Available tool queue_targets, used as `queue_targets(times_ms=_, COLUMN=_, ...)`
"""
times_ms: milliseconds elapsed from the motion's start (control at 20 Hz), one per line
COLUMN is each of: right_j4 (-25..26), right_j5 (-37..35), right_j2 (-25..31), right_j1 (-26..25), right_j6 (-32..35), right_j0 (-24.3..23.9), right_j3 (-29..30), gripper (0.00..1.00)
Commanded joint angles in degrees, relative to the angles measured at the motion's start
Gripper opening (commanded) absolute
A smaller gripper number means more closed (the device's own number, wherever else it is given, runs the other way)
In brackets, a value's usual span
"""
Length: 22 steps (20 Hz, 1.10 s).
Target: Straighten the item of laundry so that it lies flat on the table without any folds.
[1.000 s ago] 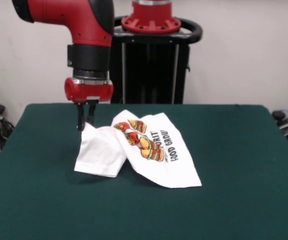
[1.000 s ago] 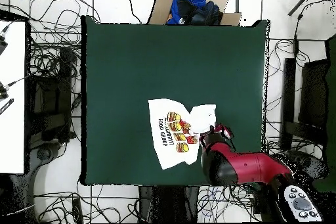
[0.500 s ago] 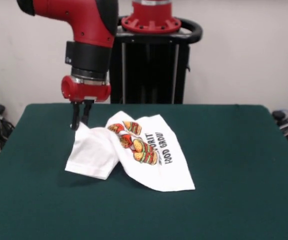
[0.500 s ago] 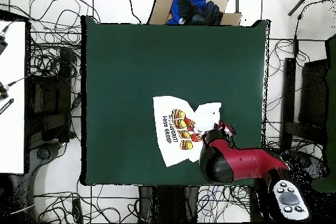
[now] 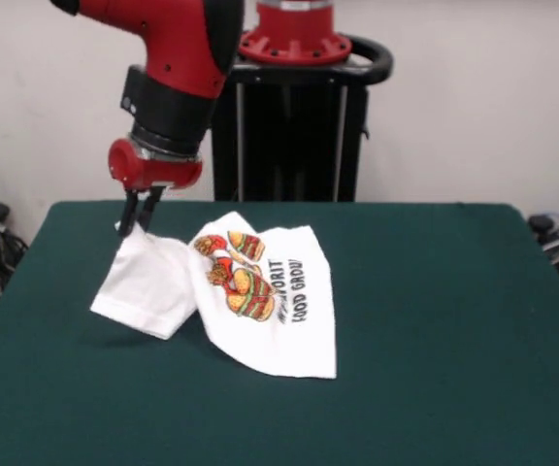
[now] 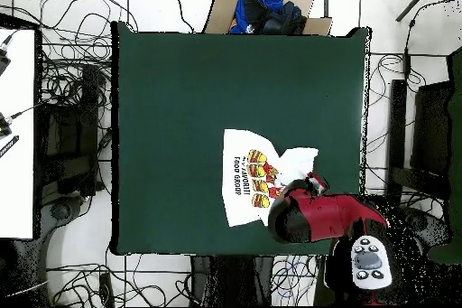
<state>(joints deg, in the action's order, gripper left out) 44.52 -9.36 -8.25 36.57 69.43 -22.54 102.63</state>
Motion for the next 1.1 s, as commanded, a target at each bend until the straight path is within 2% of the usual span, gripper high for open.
queue_targets(times_ms=50, right_j4=-3.0, right_j5=-17.3, right_j2=-5.6, right_j1=-3.6, right_j6=7.5, right_j0=3.3, right_j3=-6.3, gripper=0.00)
queue_targets(times_ms=350, right_j4=-3.2, right_j5=-22.9, right_j2=-4.7, right_j1=-6.7, right_j6=9.4, right_j0=4.2, right_j3=-7.5, gripper=0.00)
queue_targets(times_ms=750, right_j4=-5.3, right_j5=-35.2, right_j2=-2.8, right_j1=-8.2, right_j6=7.1, right_j0=4.4, right_j3=-9.0, gripper=0.00)
queue_targets(times_ms=1100, right_j4=-6.2, right_j5=-43.6, right_j2=-2.3, right_j1=-6.8, right_j6=3.5, right_j0=3.9, right_j3=-8.8, gripper=0.00)
